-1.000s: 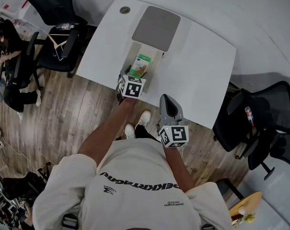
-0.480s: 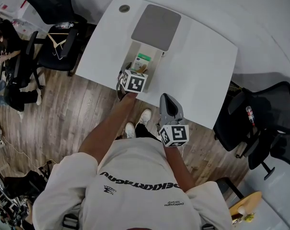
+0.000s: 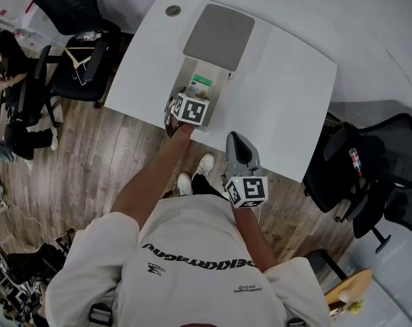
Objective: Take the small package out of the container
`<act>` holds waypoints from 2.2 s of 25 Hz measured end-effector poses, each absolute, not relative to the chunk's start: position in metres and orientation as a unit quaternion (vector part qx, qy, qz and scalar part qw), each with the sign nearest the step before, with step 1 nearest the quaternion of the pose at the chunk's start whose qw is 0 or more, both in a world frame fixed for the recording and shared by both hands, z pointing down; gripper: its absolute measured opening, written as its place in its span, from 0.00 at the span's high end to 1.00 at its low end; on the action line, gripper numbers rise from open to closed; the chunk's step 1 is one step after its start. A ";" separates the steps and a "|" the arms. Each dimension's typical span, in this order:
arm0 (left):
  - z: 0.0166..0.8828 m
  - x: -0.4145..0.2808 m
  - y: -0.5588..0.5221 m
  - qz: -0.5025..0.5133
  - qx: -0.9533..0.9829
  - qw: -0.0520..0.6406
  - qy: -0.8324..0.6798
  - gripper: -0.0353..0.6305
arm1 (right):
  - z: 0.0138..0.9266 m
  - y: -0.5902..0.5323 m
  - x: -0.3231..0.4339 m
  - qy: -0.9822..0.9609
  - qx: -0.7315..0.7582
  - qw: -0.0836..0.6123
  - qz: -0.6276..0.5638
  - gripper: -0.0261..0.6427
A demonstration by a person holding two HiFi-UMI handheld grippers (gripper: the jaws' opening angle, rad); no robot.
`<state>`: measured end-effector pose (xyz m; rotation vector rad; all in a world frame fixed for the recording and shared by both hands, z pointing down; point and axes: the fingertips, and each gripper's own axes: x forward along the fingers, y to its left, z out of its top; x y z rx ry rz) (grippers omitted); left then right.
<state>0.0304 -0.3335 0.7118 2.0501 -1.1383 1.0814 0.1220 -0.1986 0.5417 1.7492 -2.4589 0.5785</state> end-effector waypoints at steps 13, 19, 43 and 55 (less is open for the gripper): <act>0.721 0.031 -0.339 0.404 0.758 0.291 -0.421 0.42 | 0.543 -0.202 0.123 -0.800 0.568 0.037 0.190 0.96; 0.723 0.034 -0.339 0.413 0.755 0.290 -0.420 0.42 | 0.545 -0.201 0.126 -0.797 0.569 0.039 0.197 0.96; 0.711 0.034 -0.336 0.378 0.767 0.301 -0.422 0.45 | 0.545 -0.199 0.120 -0.797 0.571 0.040 0.194 0.96; 0.686 0.029 -0.325 0.344 0.779 0.288 -0.437 0.45 | 0.538 -0.191 0.117 -0.797 0.573 0.035 0.187 0.96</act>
